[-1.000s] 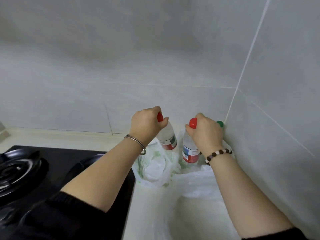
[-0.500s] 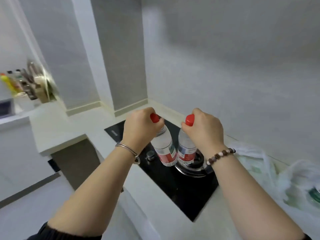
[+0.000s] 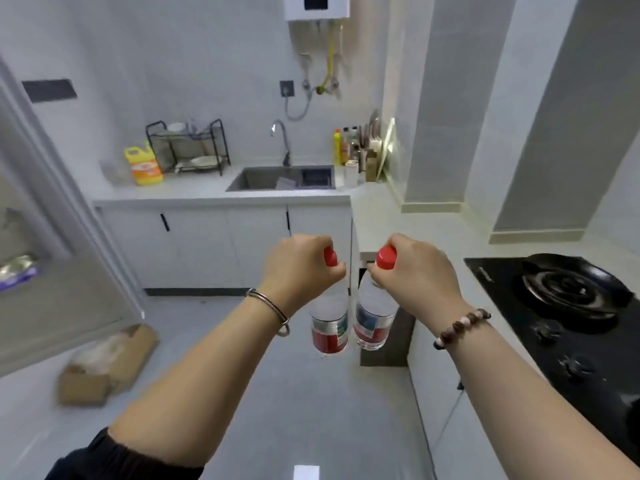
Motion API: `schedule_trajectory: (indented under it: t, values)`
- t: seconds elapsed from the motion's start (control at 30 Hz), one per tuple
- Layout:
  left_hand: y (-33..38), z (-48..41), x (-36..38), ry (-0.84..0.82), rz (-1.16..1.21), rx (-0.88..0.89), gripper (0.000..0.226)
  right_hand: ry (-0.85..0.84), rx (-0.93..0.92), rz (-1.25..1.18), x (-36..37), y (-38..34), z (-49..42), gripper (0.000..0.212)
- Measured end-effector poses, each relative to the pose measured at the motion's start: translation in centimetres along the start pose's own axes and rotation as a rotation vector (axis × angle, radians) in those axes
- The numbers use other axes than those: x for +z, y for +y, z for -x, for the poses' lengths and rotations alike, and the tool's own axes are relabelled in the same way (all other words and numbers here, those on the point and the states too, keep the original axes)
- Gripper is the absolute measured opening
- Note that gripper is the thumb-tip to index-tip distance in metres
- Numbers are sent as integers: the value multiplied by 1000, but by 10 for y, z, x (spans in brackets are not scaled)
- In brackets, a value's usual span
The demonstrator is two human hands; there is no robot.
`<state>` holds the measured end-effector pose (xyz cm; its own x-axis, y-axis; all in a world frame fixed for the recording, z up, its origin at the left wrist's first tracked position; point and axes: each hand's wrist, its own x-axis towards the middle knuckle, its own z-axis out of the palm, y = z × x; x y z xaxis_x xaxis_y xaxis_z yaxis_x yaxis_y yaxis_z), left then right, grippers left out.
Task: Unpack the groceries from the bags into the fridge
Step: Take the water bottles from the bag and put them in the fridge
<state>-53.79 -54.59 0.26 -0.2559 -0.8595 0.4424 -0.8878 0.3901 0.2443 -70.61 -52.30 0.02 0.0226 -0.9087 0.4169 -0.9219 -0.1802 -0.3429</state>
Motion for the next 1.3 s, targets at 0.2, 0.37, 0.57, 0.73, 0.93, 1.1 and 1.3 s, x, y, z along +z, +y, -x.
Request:
schedule_trajectory:
  t: [0.2,0.37,0.57,0.73,0.93,1.1,1.3]
  values:
    - [-113,62,-73,-7,-218,-118,26,-146,-248,-166,61,-135,-24,30]
    - [-178,120,-126,33,-338,-312,29,-262,-450,-281,98,-232,-22,28]
    - [-220,172,-175,127,-477,-559,26,-338,-674,-418,126,-320,-19,22]
    - [-237,205,-214,152,-572,-746,30,-405,-865,-516,138,-382,-13,23]
    - [-241,246,-257,291,-709,-947,25,-424,-1003,-668,139,-442,4,23]
    - [-253,273,-292,458,-831,-1055,26,-407,-1092,-799,137,-492,20,24]
    - [-288,310,-347,646,-998,-1051,22,-394,-1074,-996,145,-563,47,23]
